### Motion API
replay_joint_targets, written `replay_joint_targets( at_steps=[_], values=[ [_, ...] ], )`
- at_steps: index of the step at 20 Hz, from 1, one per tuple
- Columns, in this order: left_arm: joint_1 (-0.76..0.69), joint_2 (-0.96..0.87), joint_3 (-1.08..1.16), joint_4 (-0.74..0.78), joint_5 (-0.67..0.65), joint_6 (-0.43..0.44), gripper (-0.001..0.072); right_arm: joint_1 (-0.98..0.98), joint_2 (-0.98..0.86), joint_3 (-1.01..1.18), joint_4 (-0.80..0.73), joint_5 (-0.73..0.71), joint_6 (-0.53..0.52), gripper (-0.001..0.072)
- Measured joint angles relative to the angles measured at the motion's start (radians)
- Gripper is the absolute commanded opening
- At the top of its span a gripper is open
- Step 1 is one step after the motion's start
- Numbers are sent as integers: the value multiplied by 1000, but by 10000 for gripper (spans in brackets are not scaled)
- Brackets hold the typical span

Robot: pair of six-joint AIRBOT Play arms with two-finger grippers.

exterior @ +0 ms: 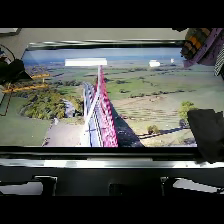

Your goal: Fold the clothes and pants, and hang the long-sleeved shirts on hangers.

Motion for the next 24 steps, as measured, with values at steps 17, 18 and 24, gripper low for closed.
replay_joint_targets(
  at_steps=[17, 18, 24],
  values=[
    [-85, -54, -30, 72, 27, 51, 14, 330, 341, 116, 521, 344, -338, 90],
    [-108, -50, -48, 90, 35, 69, 14, 423, 343, 119, 534, 347, -361, 38],
    [-230, 47, -246, 147, 130, 130, 15, 897, 348, 124, 542, 324, -407, 38]
  ],
)
